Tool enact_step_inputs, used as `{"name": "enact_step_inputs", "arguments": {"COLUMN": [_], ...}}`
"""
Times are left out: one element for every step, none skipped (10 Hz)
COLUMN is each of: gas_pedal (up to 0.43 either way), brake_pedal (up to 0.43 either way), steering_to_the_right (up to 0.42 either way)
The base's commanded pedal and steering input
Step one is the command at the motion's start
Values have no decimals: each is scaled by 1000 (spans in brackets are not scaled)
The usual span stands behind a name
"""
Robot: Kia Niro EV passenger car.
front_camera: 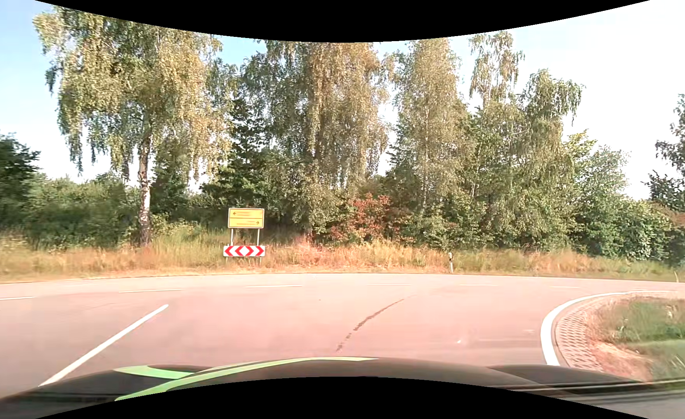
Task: Follow the waypoints while adhering to traffic rules and regulations
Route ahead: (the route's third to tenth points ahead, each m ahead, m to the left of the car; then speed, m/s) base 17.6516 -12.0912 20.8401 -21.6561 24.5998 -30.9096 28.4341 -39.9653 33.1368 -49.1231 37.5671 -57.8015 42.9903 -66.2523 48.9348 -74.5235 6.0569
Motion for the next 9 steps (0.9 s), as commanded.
{"name": "enact_step_inputs", "arguments": {"gas_pedal": [0,0,0,0,0,0,0,0,0], "brake_pedal": [238,238,232,220,159,43,0,0,0], "steering_to_the_right": [179,199,215,231,244,255,268,277,282]}}
